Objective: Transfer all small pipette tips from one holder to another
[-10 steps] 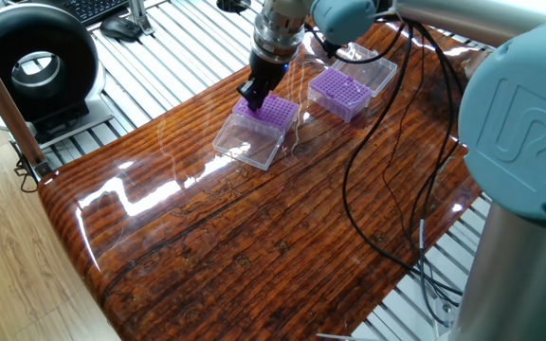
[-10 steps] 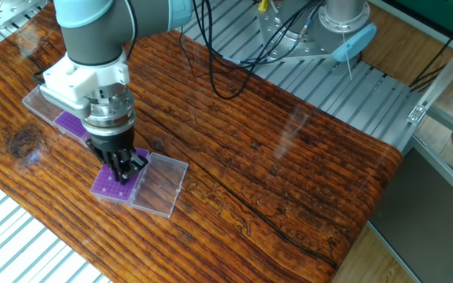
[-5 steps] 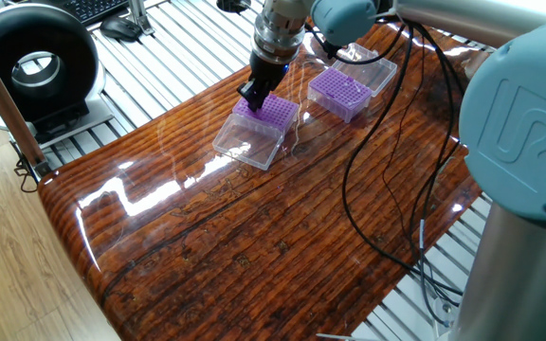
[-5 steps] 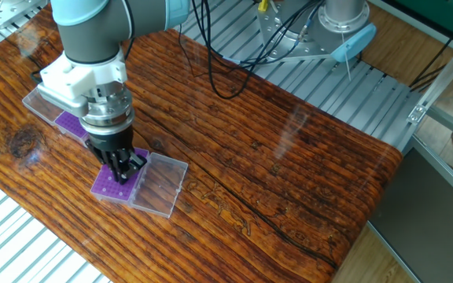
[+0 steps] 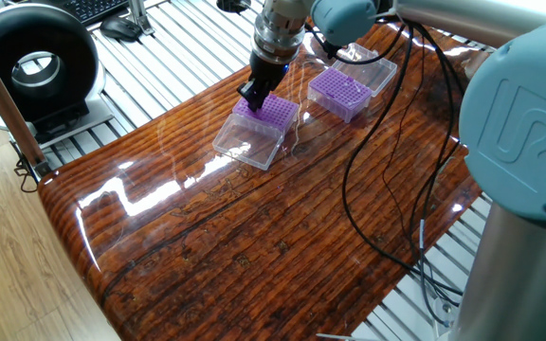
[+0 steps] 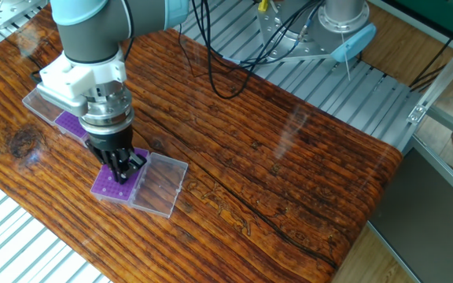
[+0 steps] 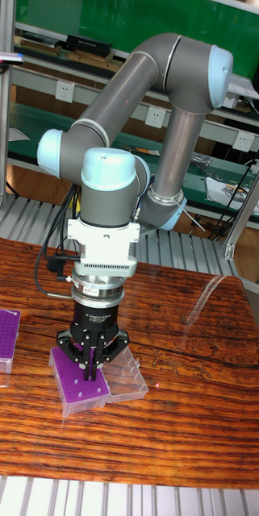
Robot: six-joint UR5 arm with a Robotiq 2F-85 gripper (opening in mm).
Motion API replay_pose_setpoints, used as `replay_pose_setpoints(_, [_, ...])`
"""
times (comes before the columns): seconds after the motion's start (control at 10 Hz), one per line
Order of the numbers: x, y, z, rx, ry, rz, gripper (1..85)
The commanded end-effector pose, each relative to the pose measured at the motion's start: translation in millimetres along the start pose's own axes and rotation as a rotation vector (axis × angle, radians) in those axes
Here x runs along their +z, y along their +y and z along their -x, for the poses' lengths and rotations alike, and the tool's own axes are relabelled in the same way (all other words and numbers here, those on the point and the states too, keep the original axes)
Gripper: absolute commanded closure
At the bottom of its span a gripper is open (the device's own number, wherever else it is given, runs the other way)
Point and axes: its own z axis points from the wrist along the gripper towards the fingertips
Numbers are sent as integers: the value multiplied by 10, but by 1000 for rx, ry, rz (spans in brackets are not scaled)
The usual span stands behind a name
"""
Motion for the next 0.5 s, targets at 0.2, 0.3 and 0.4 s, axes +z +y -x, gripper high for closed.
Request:
replay_pose_setpoints(0.2, [-28, -2, 54, 48, -8, -20, 837])
replay_pose_setpoints(0.3, [-31, -9, 42, 37, -3, -22, 810])
replay_pose_setpoints(0.4, [-31, 11, 40, 23, -2, -15, 733])
